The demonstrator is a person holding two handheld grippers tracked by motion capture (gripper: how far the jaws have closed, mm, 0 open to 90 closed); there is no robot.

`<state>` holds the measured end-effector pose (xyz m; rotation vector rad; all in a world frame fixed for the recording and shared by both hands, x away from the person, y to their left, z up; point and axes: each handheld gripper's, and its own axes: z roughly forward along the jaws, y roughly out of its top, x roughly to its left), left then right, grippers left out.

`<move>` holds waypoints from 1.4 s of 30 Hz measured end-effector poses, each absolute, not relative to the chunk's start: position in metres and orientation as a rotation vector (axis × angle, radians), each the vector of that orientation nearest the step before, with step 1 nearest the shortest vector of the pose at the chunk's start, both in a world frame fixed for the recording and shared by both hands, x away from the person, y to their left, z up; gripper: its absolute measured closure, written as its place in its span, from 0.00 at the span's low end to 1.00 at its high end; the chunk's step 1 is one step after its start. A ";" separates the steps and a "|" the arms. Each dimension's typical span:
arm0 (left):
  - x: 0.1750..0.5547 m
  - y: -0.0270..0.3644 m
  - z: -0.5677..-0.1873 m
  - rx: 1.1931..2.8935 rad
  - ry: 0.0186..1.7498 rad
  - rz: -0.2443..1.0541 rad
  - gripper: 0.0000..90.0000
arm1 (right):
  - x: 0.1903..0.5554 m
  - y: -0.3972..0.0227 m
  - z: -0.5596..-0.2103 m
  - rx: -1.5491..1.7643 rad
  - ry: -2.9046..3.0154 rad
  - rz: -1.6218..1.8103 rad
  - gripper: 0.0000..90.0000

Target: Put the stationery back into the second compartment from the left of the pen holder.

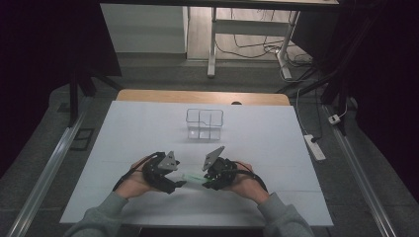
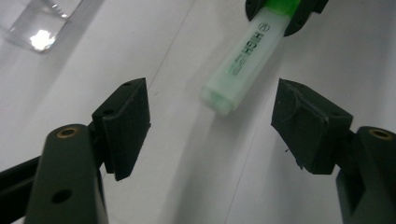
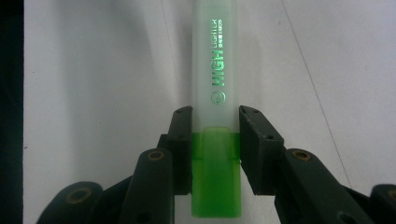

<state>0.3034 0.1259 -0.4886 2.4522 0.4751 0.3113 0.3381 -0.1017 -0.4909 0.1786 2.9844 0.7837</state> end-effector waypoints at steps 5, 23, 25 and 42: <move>0.309 0.110 -0.489 2.500 0.411 0.262 0.31 | 0.336 -0.101 -0.491 0.138 2.993 0.789 0.74; 0.314 0.090 -0.499 2.585 0.297 0.142 0.44 | 0.332 -0.096 -0.491 0.039 3.015 0.801 0.74; 0.313 0.088 -0.501 2.595 0.278 0.136 0.46 | 0.331 -0.096 -0.491 0.049 3.021 0.810 0.74; 0.306 0.082 -0.505 2.647 0.161 0.140 0.72 | 0.332 -0.097 -0.488 0.016 3.021 0.838 0.71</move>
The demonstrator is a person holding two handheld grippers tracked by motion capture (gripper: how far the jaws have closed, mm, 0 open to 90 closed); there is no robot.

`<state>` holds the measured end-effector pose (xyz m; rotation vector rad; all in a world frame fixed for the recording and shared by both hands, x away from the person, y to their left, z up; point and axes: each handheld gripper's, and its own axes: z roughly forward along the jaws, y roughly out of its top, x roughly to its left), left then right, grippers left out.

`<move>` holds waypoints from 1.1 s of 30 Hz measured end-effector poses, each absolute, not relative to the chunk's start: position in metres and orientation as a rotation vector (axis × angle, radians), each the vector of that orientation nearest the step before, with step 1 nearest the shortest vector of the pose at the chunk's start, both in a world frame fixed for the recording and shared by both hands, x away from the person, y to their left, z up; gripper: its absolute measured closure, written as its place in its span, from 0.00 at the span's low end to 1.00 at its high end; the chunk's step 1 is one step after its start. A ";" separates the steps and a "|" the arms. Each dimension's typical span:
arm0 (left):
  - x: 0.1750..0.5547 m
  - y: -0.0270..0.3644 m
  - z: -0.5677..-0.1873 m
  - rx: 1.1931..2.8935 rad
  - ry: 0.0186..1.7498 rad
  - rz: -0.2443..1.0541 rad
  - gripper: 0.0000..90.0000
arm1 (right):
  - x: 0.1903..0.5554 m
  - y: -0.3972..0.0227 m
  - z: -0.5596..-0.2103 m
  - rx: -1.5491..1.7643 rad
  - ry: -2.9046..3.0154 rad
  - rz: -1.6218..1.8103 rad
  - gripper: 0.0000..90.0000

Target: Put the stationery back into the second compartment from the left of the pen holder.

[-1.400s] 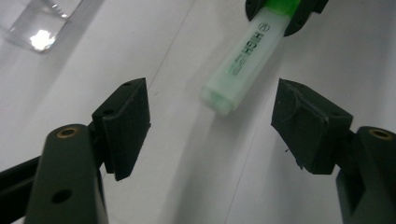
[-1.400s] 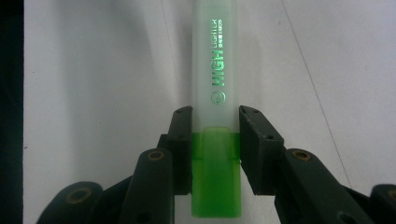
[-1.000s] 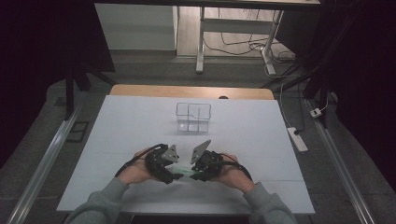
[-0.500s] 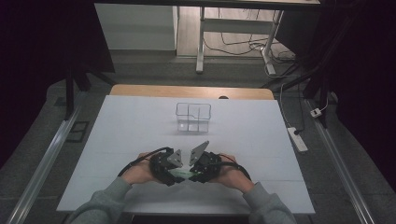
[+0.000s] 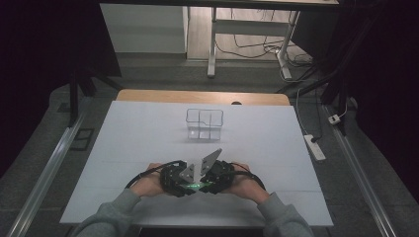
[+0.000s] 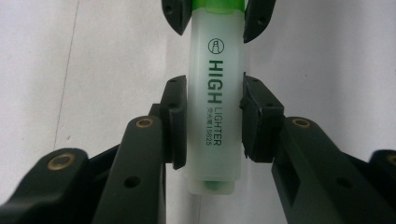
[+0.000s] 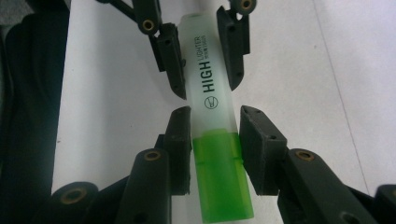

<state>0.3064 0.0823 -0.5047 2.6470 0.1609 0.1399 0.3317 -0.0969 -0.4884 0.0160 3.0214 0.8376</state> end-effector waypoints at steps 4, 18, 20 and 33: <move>0.307 0.086 -0.504 2.611 0.192 0.134 0.73 | 0.334 -0.100 -0.486 0.120 3.002 0.879 0.62; 0.321 0.111 -0.496 2.492 0.374 0.235 0.73 | 0.347 -0.126 -0.469 0.416 2.755 1.130 0.42; 0.322 0.115 -0.495 2.470 0.408 0.252 0.73 | 0.348 -0.129 -0.469 0.444 2.726 1.142 0.42; 0.326 0.126 -0.493 2.337 0.526 0.297 0.73 | 0.354 -0.137 -0.470 0.536 2.654 1.202 0.40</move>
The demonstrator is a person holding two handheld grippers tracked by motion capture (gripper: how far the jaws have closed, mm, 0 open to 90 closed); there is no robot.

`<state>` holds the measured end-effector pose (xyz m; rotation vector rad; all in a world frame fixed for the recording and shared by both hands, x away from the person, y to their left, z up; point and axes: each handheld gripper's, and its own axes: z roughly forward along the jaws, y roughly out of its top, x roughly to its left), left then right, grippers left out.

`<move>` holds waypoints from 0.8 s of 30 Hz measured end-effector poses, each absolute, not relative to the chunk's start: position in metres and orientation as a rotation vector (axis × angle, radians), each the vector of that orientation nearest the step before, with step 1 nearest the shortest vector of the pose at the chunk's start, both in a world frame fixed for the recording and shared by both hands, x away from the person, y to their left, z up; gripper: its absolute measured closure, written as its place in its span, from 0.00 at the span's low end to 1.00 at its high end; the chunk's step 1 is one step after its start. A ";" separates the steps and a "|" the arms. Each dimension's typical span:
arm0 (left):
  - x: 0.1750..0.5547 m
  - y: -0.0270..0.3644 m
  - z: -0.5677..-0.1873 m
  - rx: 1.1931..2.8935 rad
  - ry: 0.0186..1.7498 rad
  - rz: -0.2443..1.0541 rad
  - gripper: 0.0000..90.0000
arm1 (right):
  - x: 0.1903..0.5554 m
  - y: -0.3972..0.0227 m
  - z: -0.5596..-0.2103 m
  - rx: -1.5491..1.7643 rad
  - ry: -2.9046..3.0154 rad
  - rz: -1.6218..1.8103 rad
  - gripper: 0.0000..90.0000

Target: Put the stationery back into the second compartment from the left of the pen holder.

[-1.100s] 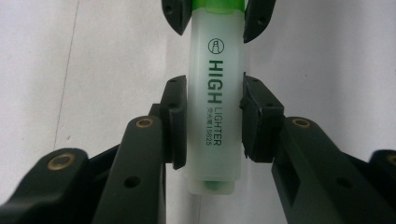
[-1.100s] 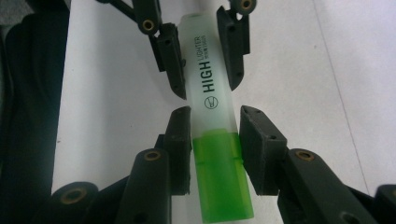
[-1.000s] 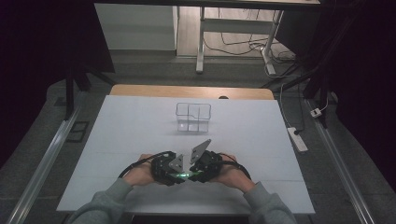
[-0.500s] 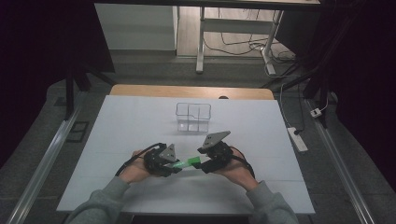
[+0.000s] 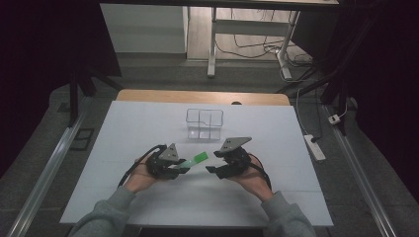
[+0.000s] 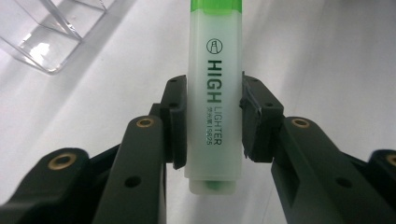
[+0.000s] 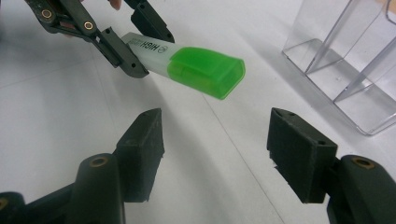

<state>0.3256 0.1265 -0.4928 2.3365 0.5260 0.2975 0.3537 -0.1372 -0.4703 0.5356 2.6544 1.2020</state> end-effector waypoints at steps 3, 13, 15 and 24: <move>0.324 0.126 -0.493 2.313 0.525 0.310 0.73 | 0.354 -0.138 -0.471 0.550 2.649 1.220 0.40; 0.321 0.121 -0.493 2.258 0.524 0.362 0.72 | 0.355 -0.139 -0.471 0.590 2.625 1.267 0.40; 0.320 0.117 -0.494 2.245 0.522 0.375 0.72 | 0.356 -0.140 -0.471 0.601 2.620 1.283 0.40; 0.313 0.097 -0.498 2.252 0.454 0.441 0.72 | 0.357 -0.139 -0.472 0.652 2.604 1.344 0.42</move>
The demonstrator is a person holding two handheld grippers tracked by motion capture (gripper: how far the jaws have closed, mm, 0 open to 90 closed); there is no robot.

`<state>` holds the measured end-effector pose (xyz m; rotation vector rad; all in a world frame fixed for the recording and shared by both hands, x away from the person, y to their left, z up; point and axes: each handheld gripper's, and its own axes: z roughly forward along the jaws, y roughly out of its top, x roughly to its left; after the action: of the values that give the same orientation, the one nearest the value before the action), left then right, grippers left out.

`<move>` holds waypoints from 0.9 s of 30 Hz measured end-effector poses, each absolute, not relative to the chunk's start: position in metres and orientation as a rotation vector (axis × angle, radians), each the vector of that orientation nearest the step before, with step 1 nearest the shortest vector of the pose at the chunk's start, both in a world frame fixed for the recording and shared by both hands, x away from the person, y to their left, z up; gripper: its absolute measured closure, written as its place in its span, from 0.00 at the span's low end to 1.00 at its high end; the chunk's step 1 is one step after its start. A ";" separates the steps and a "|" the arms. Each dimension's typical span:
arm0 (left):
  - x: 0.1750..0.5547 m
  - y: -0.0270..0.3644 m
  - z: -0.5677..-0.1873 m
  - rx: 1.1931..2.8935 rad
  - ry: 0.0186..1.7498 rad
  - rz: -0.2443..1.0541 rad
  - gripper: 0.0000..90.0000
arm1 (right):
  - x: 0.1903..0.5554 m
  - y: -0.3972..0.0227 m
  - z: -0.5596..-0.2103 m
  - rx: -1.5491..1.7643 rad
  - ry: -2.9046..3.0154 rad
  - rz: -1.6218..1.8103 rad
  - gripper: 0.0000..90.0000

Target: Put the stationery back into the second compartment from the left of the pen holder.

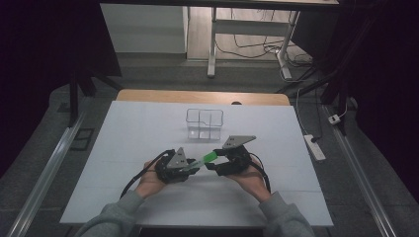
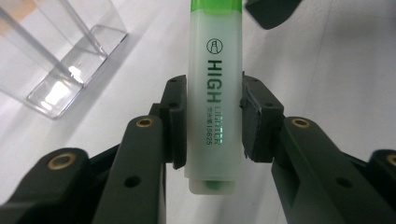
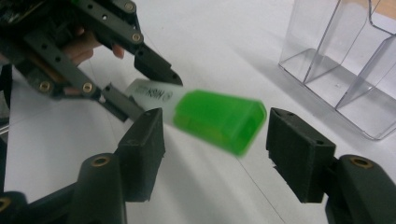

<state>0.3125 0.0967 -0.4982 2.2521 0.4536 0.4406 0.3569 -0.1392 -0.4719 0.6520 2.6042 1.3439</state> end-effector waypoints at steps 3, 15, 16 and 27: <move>0.311 0.091 -0.499 2.259 0.439 0.456 0.72 | 0.357 -0.139 -0.473 0.658 2.614 1.367 0.46; 0.313 0.077 -0.509 2.330 0.456 0.489 0.71 | 0.357 -0.140 -0.471 0.696 2.609 1.469 0.70; 0.314 0.077 -0.510 2.330 0.459 0.485 0.71 | 0.357 -0.140 -0.471 0.687 2.613 1.494 0.72; 0.318 0.081 -0.509 2.295 0.516 0.471 0.61 | 0.351 -0.135 -0.467 0.595 2.641 1.461 0.82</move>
<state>0.3181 0.0805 -0.5094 2.2945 0.5163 0.4709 0.3513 -0.1354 -0.4667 0.5953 2.6411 1.4612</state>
